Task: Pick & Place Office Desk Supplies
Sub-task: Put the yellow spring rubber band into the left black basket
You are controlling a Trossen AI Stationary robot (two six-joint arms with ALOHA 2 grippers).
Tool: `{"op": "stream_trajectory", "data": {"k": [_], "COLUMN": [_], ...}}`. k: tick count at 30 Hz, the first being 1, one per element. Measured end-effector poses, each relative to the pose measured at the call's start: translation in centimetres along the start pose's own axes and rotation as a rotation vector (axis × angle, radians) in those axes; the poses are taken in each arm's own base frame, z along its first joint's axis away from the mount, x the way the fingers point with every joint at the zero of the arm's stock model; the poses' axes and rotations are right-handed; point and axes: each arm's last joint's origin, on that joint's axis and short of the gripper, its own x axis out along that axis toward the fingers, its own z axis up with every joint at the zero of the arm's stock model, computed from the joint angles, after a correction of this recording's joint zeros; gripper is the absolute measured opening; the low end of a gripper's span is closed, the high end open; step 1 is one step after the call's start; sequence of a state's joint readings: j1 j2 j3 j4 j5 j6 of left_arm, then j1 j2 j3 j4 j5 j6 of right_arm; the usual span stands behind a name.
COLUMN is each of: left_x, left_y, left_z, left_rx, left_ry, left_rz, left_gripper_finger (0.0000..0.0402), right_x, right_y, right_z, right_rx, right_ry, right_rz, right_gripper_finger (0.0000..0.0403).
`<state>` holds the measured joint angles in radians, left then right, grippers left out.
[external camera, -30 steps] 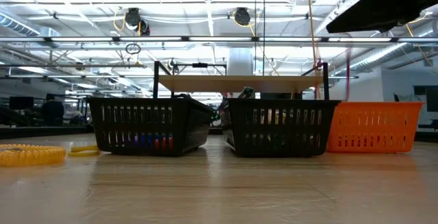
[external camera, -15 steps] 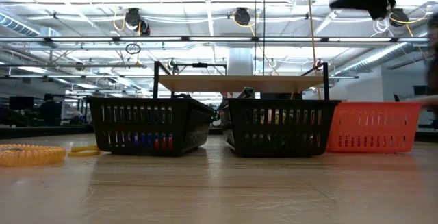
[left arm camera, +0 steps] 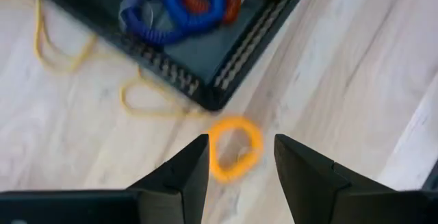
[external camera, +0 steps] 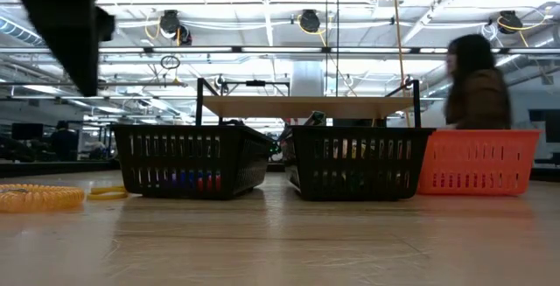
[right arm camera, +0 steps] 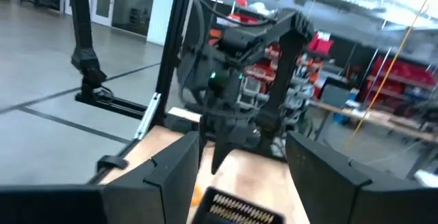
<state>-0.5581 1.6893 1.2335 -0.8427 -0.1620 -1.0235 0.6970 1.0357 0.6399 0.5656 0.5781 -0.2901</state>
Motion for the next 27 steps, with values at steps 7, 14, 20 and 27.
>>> {"op": "stream_trajectory", "data": {"k": [7, 14, 20, 27], "left_x": [-0.2, -0.3, 1.1, 3.0], "left_y": [-0.5, -0.6, 0.4, 1.7], "left_z": [-1.4, -2.2, -2.9, -4.0], "left_rx": [0.029, 0.041, -0.02, -0.071], "left_ry": [0.099, 0.118, 0.13, 0.157], "left_rz": [-0.032, -0.007, 0.051, 0.091], "left_gripper_finger": [0.0166, 0.0166, 0.0166, 0.0166], "right_x": [0.6, 0.8, 0.5, 0.2], "right_y": [-1.2, -1.3, -0.8, -0.3], "right_z": [-0.4, -0.7, -0.6, -0.4], "right_rx": [-0.011, 0.05, 0.076, 0.101], "right_ry": [0.018, 0.041, 0.039, 0.033], "right_rz": [-0.059, -0.062, -0.038, -0.011], "right_gripper_finger": [0.0205, 0.0205, 0.0205, 0.0202]}}
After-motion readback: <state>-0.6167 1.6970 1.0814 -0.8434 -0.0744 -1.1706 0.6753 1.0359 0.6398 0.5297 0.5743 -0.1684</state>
